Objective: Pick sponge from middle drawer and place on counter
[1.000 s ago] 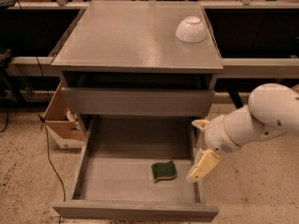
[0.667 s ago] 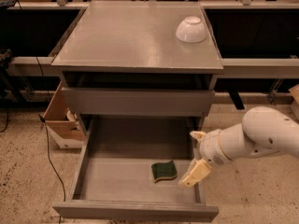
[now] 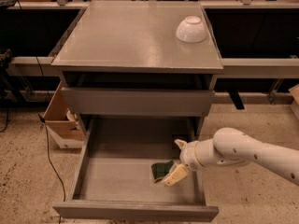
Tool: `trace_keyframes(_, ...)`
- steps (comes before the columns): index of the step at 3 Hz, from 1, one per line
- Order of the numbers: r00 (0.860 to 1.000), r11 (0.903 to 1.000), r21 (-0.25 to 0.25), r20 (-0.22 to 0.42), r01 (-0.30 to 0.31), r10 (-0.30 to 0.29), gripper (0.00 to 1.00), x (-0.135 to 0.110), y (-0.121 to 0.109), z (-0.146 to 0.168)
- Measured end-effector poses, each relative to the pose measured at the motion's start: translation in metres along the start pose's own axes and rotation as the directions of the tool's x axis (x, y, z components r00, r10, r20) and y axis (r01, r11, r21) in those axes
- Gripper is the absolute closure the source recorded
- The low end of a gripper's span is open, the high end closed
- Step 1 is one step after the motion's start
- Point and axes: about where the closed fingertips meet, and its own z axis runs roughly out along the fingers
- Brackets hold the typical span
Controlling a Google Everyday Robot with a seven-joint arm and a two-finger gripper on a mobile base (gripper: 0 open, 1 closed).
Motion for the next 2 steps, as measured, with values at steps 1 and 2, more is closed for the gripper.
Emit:
trace_keyframes(1, 1.000, 0.9996, -0.002, -0.003, 0.027, -0.027, 0.00, 0.022, -0.025, 0.049)
trace_keyframes(2, 0.998, 0.9987, -0.004, -0.025, 0.052, -0.052, 0.00, 0.045, -0.041, 0.090)
